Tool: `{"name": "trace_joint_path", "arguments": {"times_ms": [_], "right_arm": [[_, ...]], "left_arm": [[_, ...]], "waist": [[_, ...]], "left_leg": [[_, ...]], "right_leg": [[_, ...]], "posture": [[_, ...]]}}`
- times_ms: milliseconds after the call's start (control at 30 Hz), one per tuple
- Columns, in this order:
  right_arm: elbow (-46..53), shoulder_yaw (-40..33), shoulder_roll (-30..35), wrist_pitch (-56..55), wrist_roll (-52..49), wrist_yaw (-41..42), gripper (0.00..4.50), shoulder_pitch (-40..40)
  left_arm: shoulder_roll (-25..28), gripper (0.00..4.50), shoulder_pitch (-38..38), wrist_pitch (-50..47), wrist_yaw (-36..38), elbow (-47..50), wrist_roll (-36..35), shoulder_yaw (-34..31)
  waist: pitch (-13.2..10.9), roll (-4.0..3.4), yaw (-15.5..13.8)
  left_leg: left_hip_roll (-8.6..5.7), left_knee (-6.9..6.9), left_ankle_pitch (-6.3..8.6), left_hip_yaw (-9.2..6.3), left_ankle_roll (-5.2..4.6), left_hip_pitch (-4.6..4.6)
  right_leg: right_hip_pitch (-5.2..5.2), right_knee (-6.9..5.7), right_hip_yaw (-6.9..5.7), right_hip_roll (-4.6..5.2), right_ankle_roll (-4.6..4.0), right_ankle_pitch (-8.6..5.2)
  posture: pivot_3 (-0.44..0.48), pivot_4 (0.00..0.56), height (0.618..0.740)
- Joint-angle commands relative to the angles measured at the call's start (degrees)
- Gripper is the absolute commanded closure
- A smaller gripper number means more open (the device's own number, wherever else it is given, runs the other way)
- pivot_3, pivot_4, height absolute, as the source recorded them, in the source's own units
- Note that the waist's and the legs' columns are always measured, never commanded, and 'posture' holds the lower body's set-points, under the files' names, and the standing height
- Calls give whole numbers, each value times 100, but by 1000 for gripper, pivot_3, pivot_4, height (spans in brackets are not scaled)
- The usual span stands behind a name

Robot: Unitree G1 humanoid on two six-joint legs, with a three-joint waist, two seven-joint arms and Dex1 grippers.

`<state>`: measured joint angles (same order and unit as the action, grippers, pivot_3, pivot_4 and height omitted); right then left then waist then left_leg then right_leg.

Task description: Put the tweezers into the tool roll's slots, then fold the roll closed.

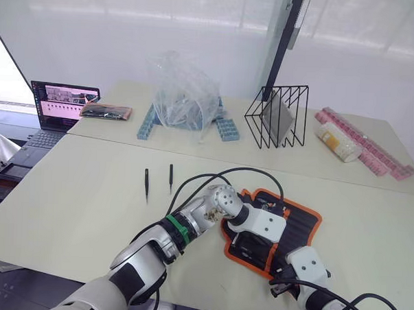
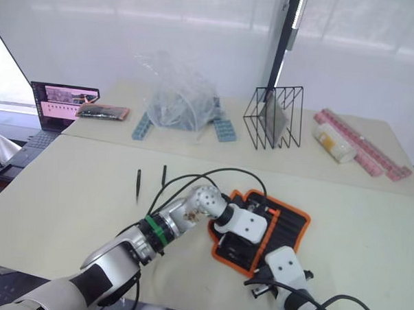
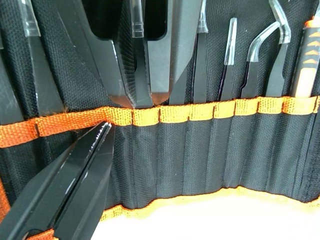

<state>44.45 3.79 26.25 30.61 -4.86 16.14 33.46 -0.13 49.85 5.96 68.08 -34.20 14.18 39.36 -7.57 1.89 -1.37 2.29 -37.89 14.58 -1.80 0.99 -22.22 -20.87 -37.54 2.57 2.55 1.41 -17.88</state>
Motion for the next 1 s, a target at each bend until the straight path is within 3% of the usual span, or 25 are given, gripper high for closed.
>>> {"name": "trace_joint_path", "arguments": {"times_ms": [33, 233, 300, 433, 667, 833, 1000], "right_arm": [[-310, 261, 27, 445, -37, 131, 4500, 272], [-306, 290, 3, 475, -13, 123, 4500, 243], [-328, 313, 3, 478, -9, 131, 4500, 206], [-353, 323, 16, 487, -11, 147, 4500, 151], [-419, 310, 63, 503, -31, 191, 4500, 57], [-510, 324, 83, 533, -29, 236, 4500, -87], [-508, 252, 93, 500, -26, 259, 4500, -51]], "left_arm": [[-355, 4456, -7, 257, 30, -136, -5, 180], [-315, 4456, 33, 394, 47, -255, 23, 47], [-218, 3627, 107, 299, 33, -180, 47, -51], [-20, 2388, 192, 206, 162, 45, 10, -179], [583, 31, 212, -495, 632, 1269, -397, -557], [1136, 31, 103, -1446, 864, 2373, -1044, -1179], [1985, 31, -503, -2293, 478, 3149, -1490, -2126]], "waist": [[6, 2, -14], [7, 2, -16], [7, 2, -10], [6, 1, 47], [-1, -20, 108], [-3, -23, 145], [-2, -40, 237]], "left_leg": [[-5, 0, 0, -5, 0, 4], [-20, 0, 0, -32, 0, 20], [-21, 0, 0, -35, 0, 19], [-21, 0, 0, -39, 0, 19], [-20, 0, 0, -43, 0, 22], [-20, 0, -1, -46, 2, 24], [-17, 0, -1, -51, 2, 37]], "right_leg": [[10, 2, 1, 2, 3, -2], [47, 13, 1, 4, 12, -8], [48, 13, 1, 4, 12, -8], [47, 11, -1, 3, 11, -8], [42, -6, 0, 0, 5, -14], [43, -12, 1, 1, 5, -14], [46, -21, 4, -3, 5, -15]], "posture": [[0, 150, 720], [0, 150, 720], [0, 150, 720], [0, 150, 720], [0, 150, 720], [0, 150, 720], [0, 150, 720]]}}
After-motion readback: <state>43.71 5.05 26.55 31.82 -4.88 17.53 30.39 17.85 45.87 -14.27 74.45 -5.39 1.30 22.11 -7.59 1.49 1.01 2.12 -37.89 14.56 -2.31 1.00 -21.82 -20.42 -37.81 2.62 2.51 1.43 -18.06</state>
